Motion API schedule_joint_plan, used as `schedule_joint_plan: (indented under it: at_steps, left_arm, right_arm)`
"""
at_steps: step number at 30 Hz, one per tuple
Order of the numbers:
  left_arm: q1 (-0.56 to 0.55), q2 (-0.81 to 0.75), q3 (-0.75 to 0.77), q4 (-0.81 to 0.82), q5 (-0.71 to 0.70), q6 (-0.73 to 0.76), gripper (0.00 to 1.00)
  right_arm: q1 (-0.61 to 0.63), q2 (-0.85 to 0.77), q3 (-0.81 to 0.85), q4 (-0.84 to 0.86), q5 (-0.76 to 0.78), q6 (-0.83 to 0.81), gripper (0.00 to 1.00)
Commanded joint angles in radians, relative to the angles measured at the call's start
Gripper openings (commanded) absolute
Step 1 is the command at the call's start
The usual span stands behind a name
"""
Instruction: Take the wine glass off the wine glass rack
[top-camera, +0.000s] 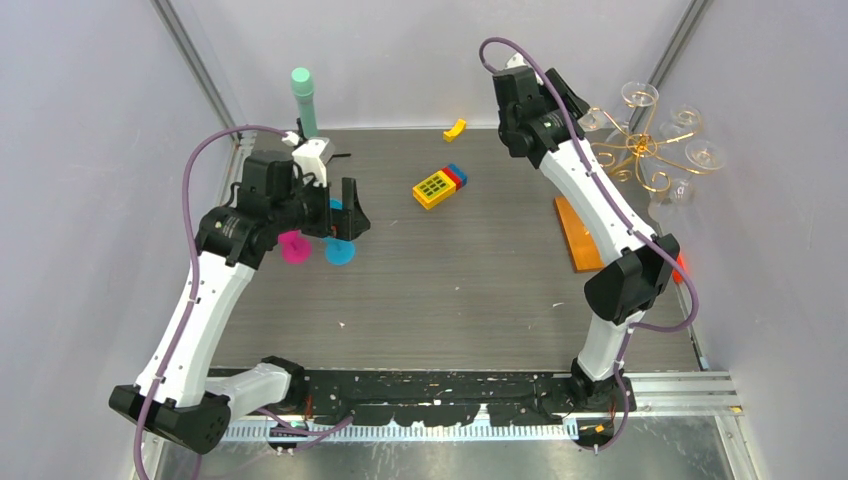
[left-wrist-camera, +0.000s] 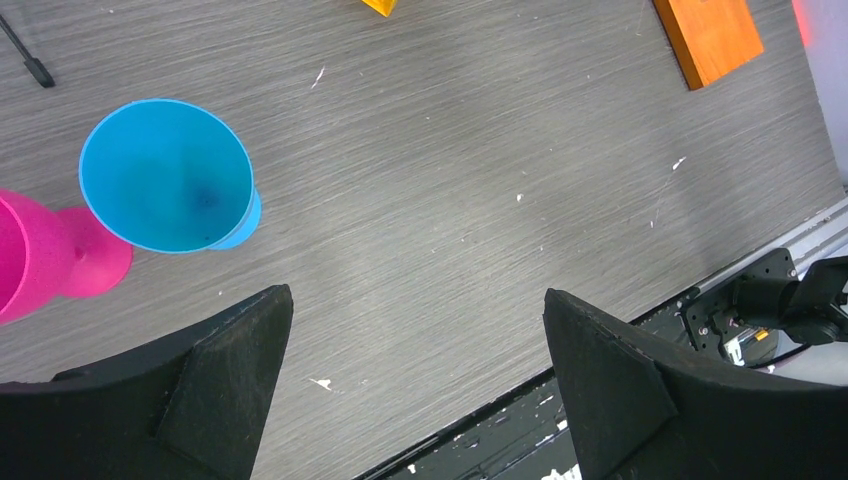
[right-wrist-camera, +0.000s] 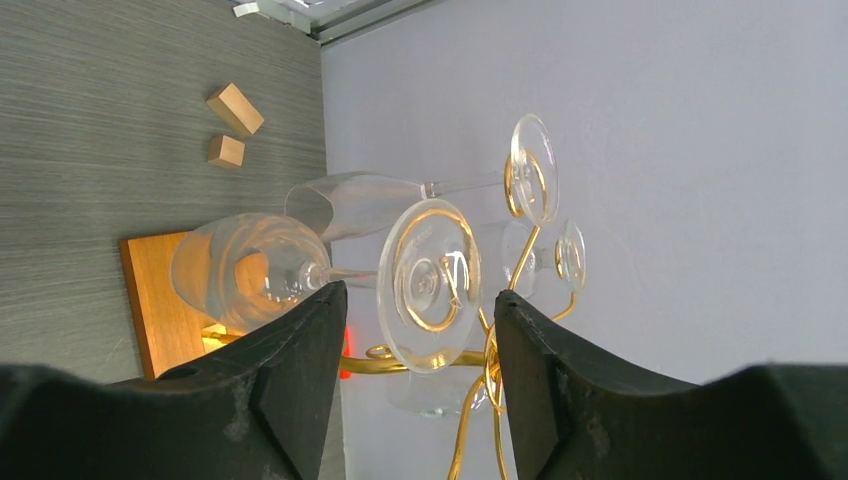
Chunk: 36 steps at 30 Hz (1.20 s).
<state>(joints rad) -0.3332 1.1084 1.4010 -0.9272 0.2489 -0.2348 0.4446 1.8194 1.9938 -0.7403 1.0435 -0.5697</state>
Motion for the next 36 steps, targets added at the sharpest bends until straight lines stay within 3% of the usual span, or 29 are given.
schedule_joint_plan:
  at_steps: [1, 7, 25, 32, 36]
  left_arm:
    - [0.004, -0.02, -0.008, 0.051, -0.009, 0.0, 1.0]
    - [0.004, -0.015, -0.007, 0.051, -0.011, 0.0, 1.0]
    - [0.004, -0.006, -0.006, 0.049, -0.012, 0.003, 1.0]
    - [0.005, -0.006, -0.008, 0.05, -0.013, 0.003, 1.0]
    - [0.003, -0.006, -0.009, 0.05, -0.013, 0.003, 1.0]
  right_arm:
    - [-0.014, 0.0, -0.014, -0.003, -0.015, 0.002, 0.59]
    - [-0.024, -0.005, -0.035, -0.017, -0.039, 0.007, 0.5]
    - [-0.037, 0.013, -0.056, 0.011, -0.031, -0.026, 0.38]
    - [-0.037, 0.012, -0.059, 0.026, -0.011, -0.05, 0.23]
    - [-0.037, 0.007, -0.058, 0.042, 0.003, -0.065, 0.04]
